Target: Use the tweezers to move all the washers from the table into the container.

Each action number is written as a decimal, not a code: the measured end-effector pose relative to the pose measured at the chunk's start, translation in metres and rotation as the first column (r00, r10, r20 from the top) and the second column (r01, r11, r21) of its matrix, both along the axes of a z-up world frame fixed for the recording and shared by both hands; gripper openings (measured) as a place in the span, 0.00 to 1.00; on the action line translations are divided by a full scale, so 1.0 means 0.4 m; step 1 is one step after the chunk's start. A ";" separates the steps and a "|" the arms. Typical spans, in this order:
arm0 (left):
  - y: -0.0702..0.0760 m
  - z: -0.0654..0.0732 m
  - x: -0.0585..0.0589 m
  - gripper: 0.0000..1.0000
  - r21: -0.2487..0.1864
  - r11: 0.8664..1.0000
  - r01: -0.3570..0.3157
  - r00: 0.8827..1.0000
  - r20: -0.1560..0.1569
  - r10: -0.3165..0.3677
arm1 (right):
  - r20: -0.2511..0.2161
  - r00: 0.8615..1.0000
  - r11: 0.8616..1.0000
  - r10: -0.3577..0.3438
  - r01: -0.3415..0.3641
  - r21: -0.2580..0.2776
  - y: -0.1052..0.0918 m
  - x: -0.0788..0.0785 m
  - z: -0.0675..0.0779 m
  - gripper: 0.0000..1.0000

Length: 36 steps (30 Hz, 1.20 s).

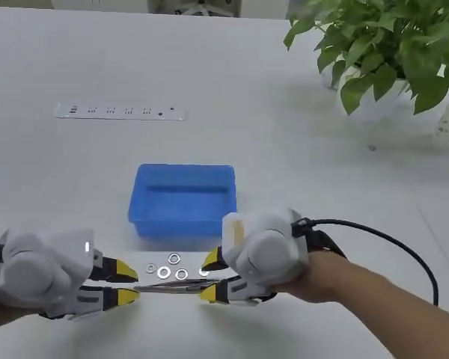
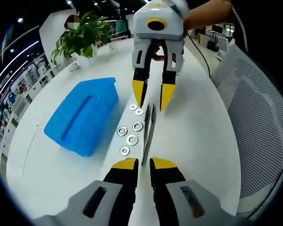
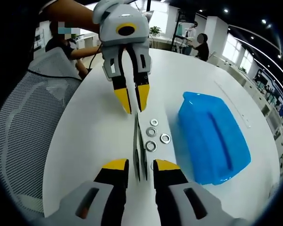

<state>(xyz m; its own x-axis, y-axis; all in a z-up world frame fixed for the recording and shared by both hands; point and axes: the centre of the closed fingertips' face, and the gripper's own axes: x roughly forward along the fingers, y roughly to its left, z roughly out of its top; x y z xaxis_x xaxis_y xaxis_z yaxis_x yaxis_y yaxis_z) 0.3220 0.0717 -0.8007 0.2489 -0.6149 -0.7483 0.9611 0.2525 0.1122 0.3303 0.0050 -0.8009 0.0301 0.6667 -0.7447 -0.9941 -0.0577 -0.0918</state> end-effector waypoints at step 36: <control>-0.003 0.003 -0.015 0.05 0.038 0.995 0.095 0.994 -0.048 -0.094 | -0.055 0.998 0.998 0.022 -0.025 -0.052 0.010 -0.008 -0.038 0.12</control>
